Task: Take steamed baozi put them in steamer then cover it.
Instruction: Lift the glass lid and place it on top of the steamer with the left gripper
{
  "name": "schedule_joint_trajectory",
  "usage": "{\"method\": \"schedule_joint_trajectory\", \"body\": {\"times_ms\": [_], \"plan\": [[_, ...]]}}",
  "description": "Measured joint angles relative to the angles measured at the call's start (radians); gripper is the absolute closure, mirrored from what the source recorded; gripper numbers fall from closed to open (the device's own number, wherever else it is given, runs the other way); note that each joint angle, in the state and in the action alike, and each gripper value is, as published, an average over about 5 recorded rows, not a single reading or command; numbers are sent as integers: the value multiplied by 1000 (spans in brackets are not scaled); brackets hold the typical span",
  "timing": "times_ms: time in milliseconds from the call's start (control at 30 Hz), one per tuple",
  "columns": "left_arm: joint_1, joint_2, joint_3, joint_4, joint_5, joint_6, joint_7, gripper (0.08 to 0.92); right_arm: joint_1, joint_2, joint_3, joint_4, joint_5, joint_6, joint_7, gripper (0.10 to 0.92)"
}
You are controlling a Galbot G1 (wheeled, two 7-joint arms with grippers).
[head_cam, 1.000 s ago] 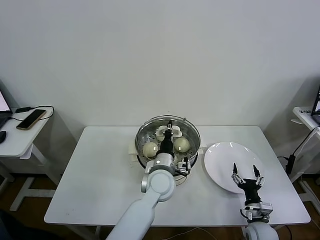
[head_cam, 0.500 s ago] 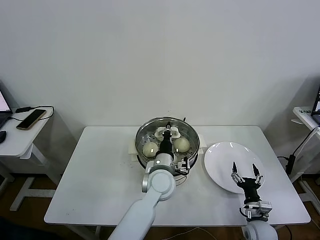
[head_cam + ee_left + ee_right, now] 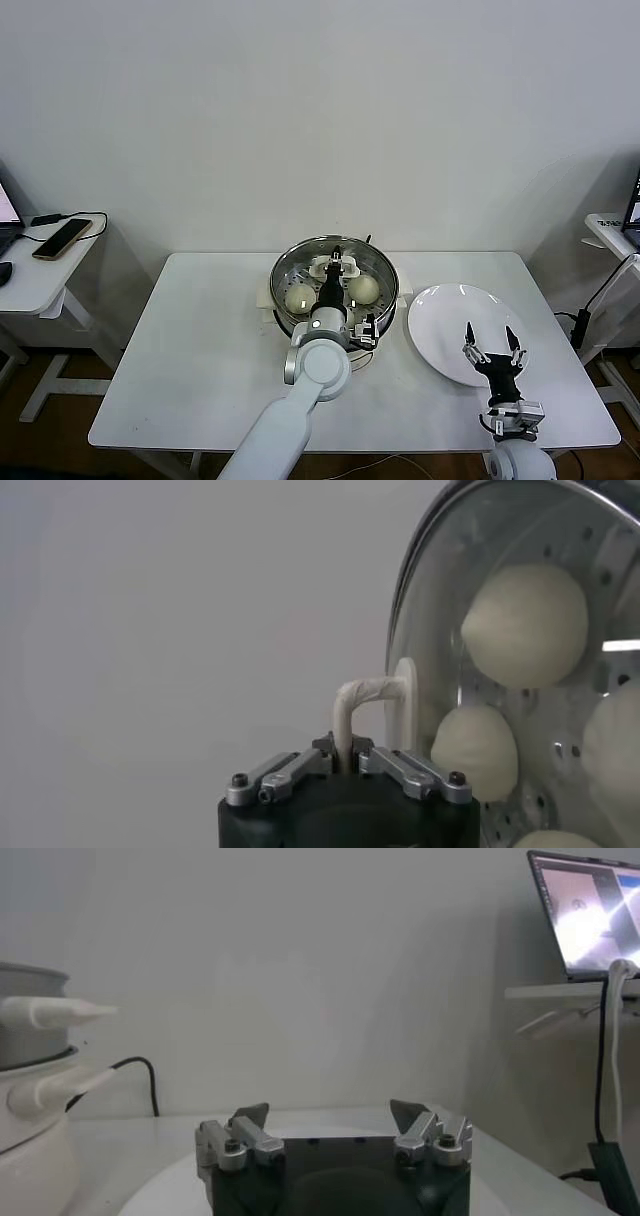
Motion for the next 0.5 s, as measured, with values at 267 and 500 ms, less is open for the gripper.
{"method": "schedule_joint_trajectory", "body": {"times_ms": [267,500], "plan": [[9,-3,-7,-2,-3,0,4,764,2,0,0,-1,-1,1,0,203],[15,-2,-12,-16,-10,1,0,569,1,-1,0,-2,-1,3,0,203]]}}
